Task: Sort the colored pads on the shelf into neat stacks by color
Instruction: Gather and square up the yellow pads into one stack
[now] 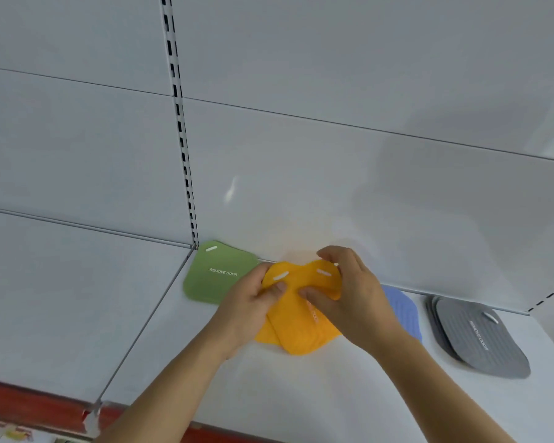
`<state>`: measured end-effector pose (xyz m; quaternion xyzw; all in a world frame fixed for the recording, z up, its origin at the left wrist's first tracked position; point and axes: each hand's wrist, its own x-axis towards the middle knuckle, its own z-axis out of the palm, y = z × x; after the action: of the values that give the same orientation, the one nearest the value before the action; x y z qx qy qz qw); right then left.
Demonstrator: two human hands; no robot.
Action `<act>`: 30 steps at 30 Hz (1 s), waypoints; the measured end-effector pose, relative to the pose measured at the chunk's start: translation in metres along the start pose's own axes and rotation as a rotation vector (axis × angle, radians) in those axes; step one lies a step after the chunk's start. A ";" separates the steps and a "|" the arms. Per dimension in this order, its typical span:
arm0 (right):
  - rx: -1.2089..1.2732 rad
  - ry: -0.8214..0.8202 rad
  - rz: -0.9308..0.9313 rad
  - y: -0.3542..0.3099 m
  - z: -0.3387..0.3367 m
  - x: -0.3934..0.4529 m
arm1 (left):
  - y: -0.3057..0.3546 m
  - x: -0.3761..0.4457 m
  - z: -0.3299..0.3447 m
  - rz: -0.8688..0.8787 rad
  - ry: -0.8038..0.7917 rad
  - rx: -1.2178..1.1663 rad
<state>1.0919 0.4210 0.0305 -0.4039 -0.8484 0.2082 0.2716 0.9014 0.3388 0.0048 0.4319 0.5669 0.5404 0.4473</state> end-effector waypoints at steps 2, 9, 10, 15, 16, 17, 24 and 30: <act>0.096 0.036 0.141 0.009 -0.001 -0.005 | 0.000 0.000 -0.004 -0.013 0.036 -0.039; 0.024 0.131 -0.094 0.016 -0.014 -0.009 | 0.001 -0.001 -0.009 -0.188 0.009 -0.245; 0.019 0.112 -0.120 0.016 -0.020 -0.007 | 0.002 0.000 -0.010 -0.206 0.011 -0.266; 0.026 -0.113 -0.135 0.005 -0.036 0.004 | 0.003 0.000 -0.013 -0.201 0.025 -0.241; 0.001 -0.111 -0.156 0.000 -0.029 0.007 | 0.004 -0.001 -0.012 -0.191 0.016 -0.230; -0.021 -0.090 -0.177 -0.006 -0.020 0.009 | 0.004 0.000 -0.011 -0.179 -0.001 -0.223; 0.012 0.034 -0.225 -0.014 0.017 0.015 | 0.002 -0.012 -0.008 -0.115 -0.020 -0.152; 0.078 0.112 -0.180 -0.024 0.028 0.007 | -0.004 -0.020 -0.007 0.114 0.025 0.123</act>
<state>1.0568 0.4084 0.0246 -0.3260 -0.8560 0.1928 0.3519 0.8994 0.3171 0.0017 0.4833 0.5791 0.5343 0.3815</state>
